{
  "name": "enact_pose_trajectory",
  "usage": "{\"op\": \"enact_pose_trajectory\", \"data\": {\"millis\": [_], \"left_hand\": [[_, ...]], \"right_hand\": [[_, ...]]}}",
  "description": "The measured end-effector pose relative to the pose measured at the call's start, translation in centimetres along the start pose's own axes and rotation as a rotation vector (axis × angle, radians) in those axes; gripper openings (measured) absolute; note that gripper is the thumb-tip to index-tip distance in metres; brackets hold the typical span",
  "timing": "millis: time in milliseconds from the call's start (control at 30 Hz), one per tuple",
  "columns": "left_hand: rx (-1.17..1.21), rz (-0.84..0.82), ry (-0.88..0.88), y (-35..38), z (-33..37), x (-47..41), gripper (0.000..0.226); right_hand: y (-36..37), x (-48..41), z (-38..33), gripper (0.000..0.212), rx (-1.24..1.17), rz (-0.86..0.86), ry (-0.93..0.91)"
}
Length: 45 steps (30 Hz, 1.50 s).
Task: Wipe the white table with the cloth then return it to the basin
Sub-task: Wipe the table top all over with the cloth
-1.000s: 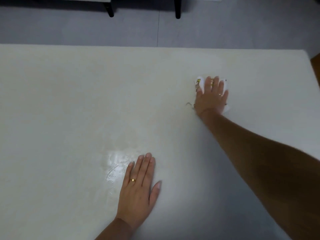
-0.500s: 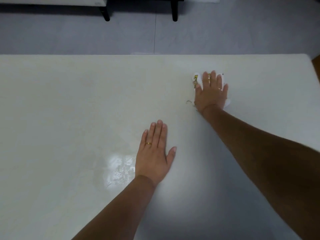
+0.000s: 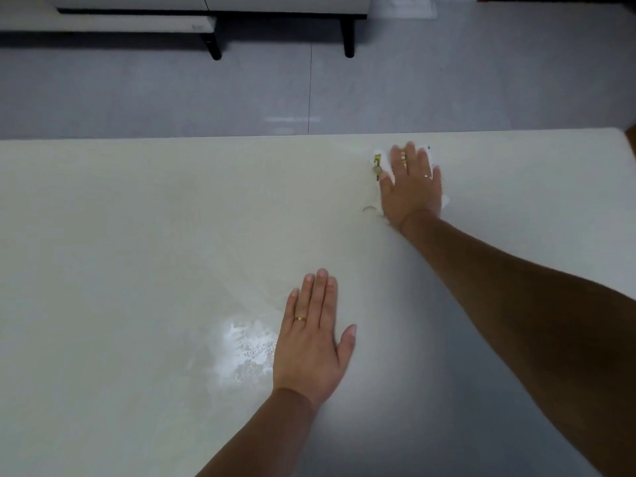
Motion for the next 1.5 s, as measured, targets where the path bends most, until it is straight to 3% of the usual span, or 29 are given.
{"op": "enact_pose_trajectory", "data": {"millis": [67,100,200,333,400,500,633,700,767,900,1167,1333,1500], "left_hand": [[-0.018,-0.014,-0.007,0.0,0.0,-0.1,0.069],[-0.031,-0.022,-0.012,0.0,0.0,-0.1,0.069],[-0.045,-0.035,-0.018,-0.1,0.0,-0.1,0.068],[-0.009,-0.009,0.007,0.2,-0.2,-0.1,0.068],[0.005,0.009,0.011,0.2,-0.3,-0.1,0.068],[0.016,0.013,0.010,0.2,-0.3,-0.1,0.068],[0.013,0.012,-0.001,0.2,-0.2,-0.1,0.068],[0.007,0.005,-0.002,0.1,-0.2,-0.2,0.068],[-0.004,0.002,-0.002,0.0,-0.1,-0.2,0.068],[-0.019,-0.015,-0.001,-0.1,-0.2,-0.1,0.069],[-0.005,-0.002,0.000,-0.5,-0.2,-0.1,0.068],[-0.033,0.017,-0.004,-0.2,-0.3,-0.3,0.069],[-0.067,0.005,-0.016,-0.2,-0.1,-0.2,0.070]], "right_hand": [[1.0,0.2,-2.9,0.056,-0.042,0.044,0.157],[1.7,0.5,-4.7,0.056,-0.043,0.040,0.144],[2.8,1.5,-8.0,0.054,-0.007,-0.065,-0.181],[0.9,-0.6,-4.8,0.054,0.055,-0.170,-0.531],[-0.3,-2.8,-1.7,0.055,0.143,-0.109,-0.488],[-2.1,-5.0,2.6,0.055,0.090,-0.012,-0.196],[-1.1,-4.9,0.9,0.056,-0.017,0.068,0.154],[0.3,-4.0,-2.3,0.057,0.012,0.038,0.110],[1.5,-2.6,-4.8,0.057,0.033,-0.019,-0.098],[0.7,-1.5,-3.6,0.053,0.033,-0.129,-0.362],[-4.0,-4.2,7.6,0.053,0.032,-0.029,-0.068],[-3.0,-5.6,6.6,0.058,-0.039,0.064,0.183],[-2.0,-4.4,5.2,0.054,0.054,-0.080,-0.264]]}}
Point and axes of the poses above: each hand's wrist, its own x-axis away from the middle knuckle, its own y-axis out of the palm, z = x × y, the point moved 1 cm from there along -x, towards the middle knuckle, and after that the axes turned 13 degrees about -x, right-handed, at the moved point
